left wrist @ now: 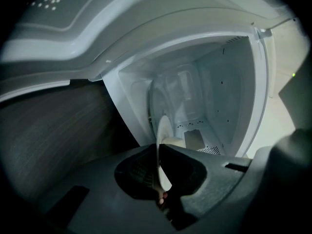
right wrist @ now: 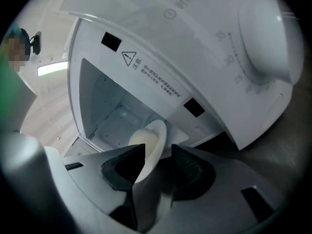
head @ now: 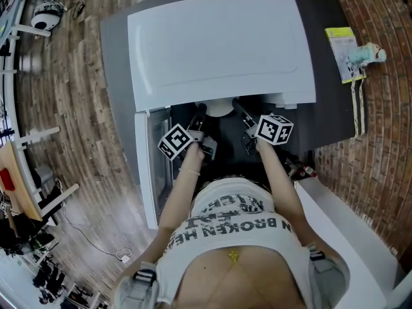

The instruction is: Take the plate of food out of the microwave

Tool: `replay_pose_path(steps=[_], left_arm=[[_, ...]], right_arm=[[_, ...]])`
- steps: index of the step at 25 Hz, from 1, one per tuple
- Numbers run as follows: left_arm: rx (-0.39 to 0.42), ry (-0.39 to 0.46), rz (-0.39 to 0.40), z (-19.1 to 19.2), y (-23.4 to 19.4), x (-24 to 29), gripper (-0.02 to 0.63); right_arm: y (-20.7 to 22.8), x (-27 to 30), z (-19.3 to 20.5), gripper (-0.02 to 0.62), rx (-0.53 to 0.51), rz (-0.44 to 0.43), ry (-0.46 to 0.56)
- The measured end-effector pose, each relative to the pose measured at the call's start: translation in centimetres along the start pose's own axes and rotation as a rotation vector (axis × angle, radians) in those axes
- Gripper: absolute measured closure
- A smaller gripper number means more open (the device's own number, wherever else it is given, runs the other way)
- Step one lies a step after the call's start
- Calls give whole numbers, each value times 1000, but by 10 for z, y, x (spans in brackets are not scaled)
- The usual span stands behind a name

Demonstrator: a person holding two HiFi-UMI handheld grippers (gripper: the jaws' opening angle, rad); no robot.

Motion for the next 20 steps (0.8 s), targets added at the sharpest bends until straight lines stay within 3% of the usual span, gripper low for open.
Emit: replay_pose_path(steps=[10, 12, 20], left_arm=[[-13, -3, -1, 0, -1, 0, 580], [-16, -2, -2, 0, -1, 0, 580], [-13, 6, -6, 1, -4, -1, 580]], right_arm=[[4, 14, 6, 459, 167, -65, -6], [4, 16, 5, 500, 165, -64, -3], [6, 21, 6, 540, 172, -56, -5]])
Point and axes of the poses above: the fingertips, and each gripper's own axes: x forward along the fingers, y to its right, z out of its underside, the point moved 2 cm from there along -x, backward along the fingers, and after that the axes turned 5 degrees about y, right-handed, at the moved point
